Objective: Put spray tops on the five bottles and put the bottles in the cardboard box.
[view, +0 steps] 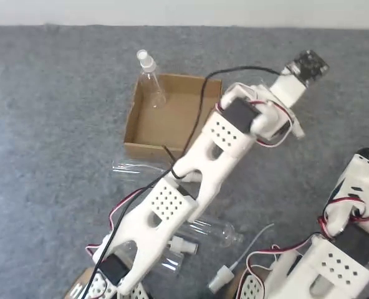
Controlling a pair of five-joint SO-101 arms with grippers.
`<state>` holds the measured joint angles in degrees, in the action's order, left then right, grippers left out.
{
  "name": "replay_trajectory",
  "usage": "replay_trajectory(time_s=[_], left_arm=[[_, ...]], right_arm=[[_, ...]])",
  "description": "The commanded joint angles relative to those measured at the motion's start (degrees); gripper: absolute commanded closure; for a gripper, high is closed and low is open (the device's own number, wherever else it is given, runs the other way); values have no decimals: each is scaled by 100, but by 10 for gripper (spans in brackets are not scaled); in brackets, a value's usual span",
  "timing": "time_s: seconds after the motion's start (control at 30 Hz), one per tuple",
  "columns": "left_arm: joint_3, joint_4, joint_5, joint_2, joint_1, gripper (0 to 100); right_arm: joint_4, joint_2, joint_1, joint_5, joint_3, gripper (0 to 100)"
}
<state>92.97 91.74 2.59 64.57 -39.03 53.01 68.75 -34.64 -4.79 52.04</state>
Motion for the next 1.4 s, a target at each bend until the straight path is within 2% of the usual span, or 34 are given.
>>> replay_trajectory(time_s=[0.0,0.2,0.4,0.87,1.17,1.37], left_arm=[[295,343,-123,-941,141,910],[295,774,-334,-1442,141,910],[295,870,-413,-1512,141,910],[286,870,-607,-1512,141,910],[286,870,-607,-1503,149,910],[277,870,-607,-1503,149,910]], right_arm=[[-259,75,57,-53,-404,919],[-760,-189,347,-44,-360,919],[-1754,-1411,1253,-44,-457,919],[-3741,-4488,2352,-44,-1451,919],[-3890,-6369,2431,-44,-2699,919],[-3890,-7099,2404,-44,-3437,919]])
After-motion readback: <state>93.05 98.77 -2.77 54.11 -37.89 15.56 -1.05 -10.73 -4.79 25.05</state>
